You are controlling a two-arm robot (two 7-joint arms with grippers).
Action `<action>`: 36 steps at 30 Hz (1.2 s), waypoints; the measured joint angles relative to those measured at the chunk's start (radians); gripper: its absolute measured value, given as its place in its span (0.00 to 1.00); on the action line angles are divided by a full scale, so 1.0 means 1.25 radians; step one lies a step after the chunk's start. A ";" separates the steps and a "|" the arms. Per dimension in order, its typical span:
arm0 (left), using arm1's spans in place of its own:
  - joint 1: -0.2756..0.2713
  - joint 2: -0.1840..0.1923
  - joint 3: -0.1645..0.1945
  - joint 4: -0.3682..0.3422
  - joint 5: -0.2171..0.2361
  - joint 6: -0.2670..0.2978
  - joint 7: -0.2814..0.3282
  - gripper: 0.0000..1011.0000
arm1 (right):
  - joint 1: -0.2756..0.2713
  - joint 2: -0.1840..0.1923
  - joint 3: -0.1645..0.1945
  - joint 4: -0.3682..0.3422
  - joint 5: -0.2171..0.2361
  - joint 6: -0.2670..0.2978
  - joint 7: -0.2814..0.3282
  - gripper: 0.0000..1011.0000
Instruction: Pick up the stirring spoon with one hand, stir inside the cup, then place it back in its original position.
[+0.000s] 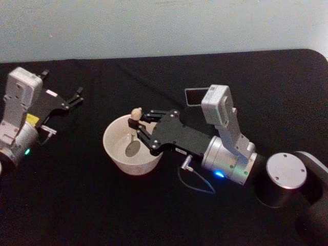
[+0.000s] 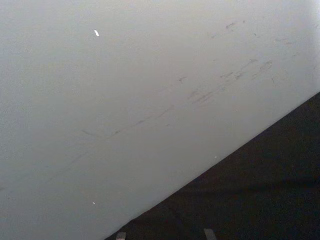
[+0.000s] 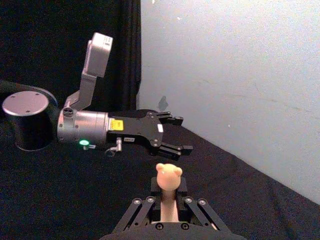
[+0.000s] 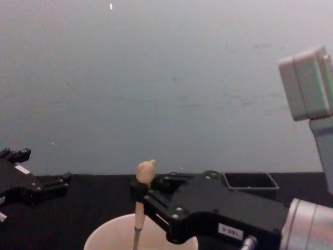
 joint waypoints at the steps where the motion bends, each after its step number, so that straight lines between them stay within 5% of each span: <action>1: 0.000 0.000 0.000 0.000 0.000 0.000 0.000 0.99 | 0.002 -0.002 0.000 0.003 -0.001 0.000 -0.001 0.17; 15: 0.000 0.000 0.000 0.000 0.000 0.000 0.000 0.99 | 0.026 -0.024 0.014 0.042 -0.016 -0.008 -0.027 0.17; 36: 0.000 0.000 0.000 0.000 0.000 0.000 0.000 0.99 | 0.014 -0.014 0.040 0.017 -0.012 -0.006 -0.030 0.17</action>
